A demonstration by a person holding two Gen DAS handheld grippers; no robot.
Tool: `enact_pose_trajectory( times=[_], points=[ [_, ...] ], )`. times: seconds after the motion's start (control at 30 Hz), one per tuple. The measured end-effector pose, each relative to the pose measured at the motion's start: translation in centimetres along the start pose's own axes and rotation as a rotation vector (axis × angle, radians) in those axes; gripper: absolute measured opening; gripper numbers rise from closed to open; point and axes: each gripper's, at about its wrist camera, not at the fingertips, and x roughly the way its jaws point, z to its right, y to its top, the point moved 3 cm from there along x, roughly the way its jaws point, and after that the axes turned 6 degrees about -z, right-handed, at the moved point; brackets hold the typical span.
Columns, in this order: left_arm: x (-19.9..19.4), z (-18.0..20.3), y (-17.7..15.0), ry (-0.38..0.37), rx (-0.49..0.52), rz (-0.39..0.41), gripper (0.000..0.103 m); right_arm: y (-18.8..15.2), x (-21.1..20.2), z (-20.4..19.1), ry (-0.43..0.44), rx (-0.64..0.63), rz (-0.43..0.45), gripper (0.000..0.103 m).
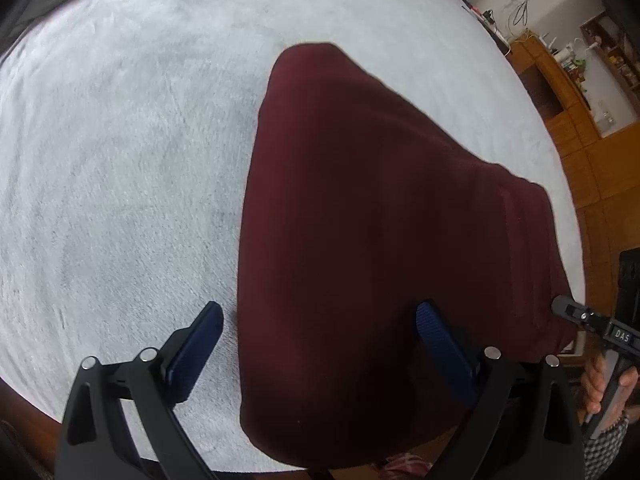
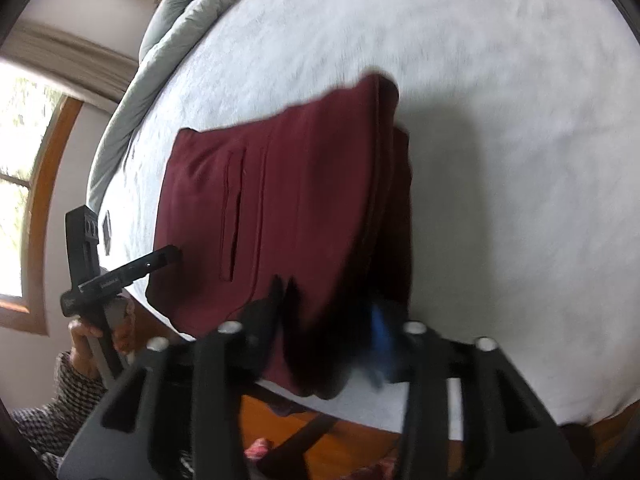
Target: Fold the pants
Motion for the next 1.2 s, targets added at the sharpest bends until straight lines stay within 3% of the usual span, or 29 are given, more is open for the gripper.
enact_pose_trajectory(
  times=[0.13, 0.2, 0.33, 0.4, 0.53, 0.67, 0.87, 1.0, 1.2],
  points=[
    [-1.2, -0.9, -0.5, -0.013, 0.01, 0.002, 0.097, 3.0, -2.4, -0.4, -0.016, -0.022, 0.073, 0.057],
    [-1.3, -0.8, -0.3, -0.015, 0.008, 0.005, 0.097, 4.9, -2.6, -0.1, -0.047, -0.028, 0.093, 0.057],
    [-1.3, -0.3, -0.3, -0.006, 0.012, 0.005, 0.097, 9.5, 0.2, 1.9, -0.04, 0.037, 0.049, 0.058],
    [-0.4, 1.6, 1.0, -0.006, 0.01, 0.0, 0.097, 10.6, 1.7, 2.8, -0.036, 0.06, 0.019, 0.05],
    [1.3, 3.6, 3.5, -0.003, 0.003, -0.019, 0.098, 11.9, 2.7, 2.9, 0.03, 0.076, 0.014, 0.007],
    [1.7, 4.6, 3.8, -0.009, -0.001, -0.033, 0.098, 11.7, 1.0, 2.5, 0.0, 0.035, 0.048, 0.005],
    [2.4, 5.2, 3.9, -0.014, -0.004, -0.042, 0.098, 10.9, 2.9, 3.3, -0.066, 0.071, 0.032, 0.007],
    [2.0, 5.6, 4.1, -0.007, 0.008, -0.041, 0.098, 9.9, 1.1, 2.1, -0.017, 0.055, 0.067, 0.026],
    [0.9, 5.8, 3.3, -0.008, 0.017, -0.038, 0.098, 3.3, -1.4, -0.2, 0.025, -0.002, 0.038, 0.044]
  ],
)
